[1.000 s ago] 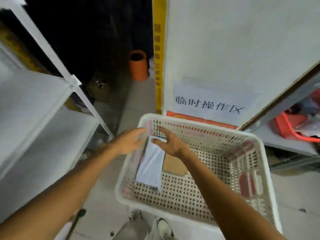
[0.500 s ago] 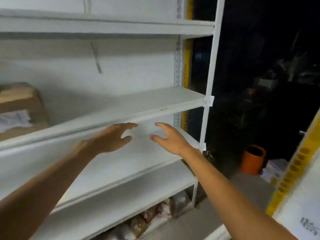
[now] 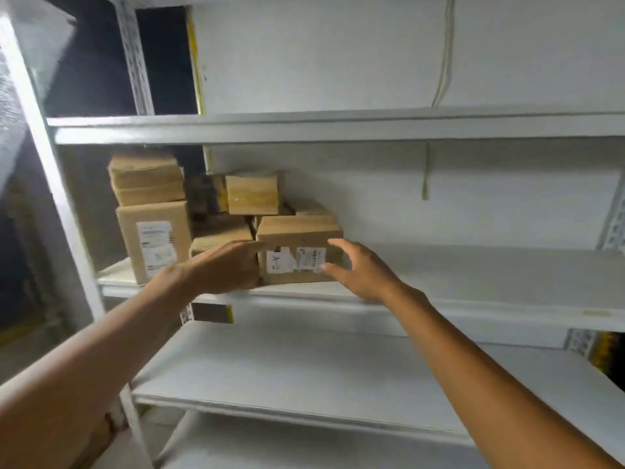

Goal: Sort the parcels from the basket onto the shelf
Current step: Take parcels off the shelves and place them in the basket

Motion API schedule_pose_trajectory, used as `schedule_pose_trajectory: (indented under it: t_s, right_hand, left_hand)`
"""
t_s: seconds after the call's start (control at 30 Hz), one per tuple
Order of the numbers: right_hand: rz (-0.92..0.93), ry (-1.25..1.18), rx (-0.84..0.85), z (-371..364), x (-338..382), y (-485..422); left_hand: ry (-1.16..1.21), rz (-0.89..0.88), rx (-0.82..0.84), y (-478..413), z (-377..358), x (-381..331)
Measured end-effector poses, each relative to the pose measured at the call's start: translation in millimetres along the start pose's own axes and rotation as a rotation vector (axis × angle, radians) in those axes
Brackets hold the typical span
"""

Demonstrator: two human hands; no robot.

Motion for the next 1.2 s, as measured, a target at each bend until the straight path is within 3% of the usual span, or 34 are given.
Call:
schedule_pose_trajectory:
  t_s: [0.33,0.47,0.67,0.93,1.07,1.2]
  right_hand:
    - [-0.009,0.111,-0.142,-10,-26,-104]
    - [-0.009,0.021,-0.261,-2,-60,-140]
    - [0.029,-0.172,-0.175,-28,-92,-175]
    - [0.022,-0.278,-0.217,-48,-111,-177]
    - [-0.033,-0.394,-0.203,-54,-113,-173]
    - [-0.190,-0.481,-0.296,-54,-123,-162]
  left_hand:
    - [0.098,0.098,-0.059,-47,-22,98]
    - [0.079,0.090,-0.064,-86,-37,99]
    - [0.080,-0.010,-0.041,-128,-63,101]
    - [0.158,-0.053,0.004,-153,-82,123]
    - [0.243,-0.044,0.032,-160,-85,120]
    - [0.295,-0.049,0.003,-162,-85,111]
Point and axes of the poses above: each hand's wrist, its own y-axis away from the middle knuckle, its own z-axis out of the back of the hand, x = y × z, the point moved 8 cm from there along -y, towards the middle knuckle, and after that the axes turned 2 degrees about z, right-handed, at the moved point
